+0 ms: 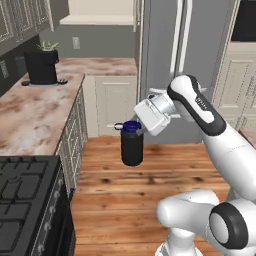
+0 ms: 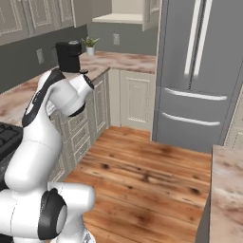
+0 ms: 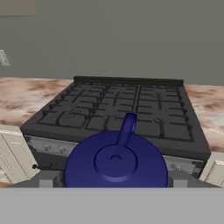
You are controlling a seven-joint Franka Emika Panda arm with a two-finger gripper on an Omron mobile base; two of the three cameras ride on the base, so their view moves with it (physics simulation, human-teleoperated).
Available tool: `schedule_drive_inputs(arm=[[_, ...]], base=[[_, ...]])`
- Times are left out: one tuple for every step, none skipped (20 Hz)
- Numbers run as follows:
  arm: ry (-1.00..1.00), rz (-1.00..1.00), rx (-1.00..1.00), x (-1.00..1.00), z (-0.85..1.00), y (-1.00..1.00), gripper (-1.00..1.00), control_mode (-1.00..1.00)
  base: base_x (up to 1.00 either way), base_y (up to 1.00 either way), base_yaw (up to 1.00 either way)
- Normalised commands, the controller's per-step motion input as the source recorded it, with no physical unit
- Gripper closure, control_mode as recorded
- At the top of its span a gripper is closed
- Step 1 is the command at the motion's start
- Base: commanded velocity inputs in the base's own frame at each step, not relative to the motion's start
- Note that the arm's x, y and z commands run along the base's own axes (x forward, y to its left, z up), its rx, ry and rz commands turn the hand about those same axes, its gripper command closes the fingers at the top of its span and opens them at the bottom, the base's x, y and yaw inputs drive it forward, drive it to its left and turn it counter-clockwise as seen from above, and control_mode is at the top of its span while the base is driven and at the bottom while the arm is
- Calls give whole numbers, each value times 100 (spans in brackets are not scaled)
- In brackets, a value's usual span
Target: Pick the water bottle from the counter and place it in the open cabinet.
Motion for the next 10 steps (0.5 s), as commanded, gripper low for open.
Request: schedule_drive_inputs(arm=[[0,0,0,0,0,0,100,100],[0,0,0,0,0,0,100,100],[0,0,0,0,0,0,100,100],[0,0,0,0,0,0,100,100],[0,0,0,0,0,0,100,100],[0,0,0,0,0,0,100,100],[0,0,0,0,0,0,100,100],[0,0,0,0,0,0,100,100],[0,0,0,0,0,0,100,100],[0,0,0,0,0,0,100,100]], base=[[80,-11,10],[80,-11,10],[80,-11,10],[80,-11,10],[80,-11,10],[80,-11,10],[80,-11,11],[80,-11,12],[81,-12,12],[81,-12,11]])
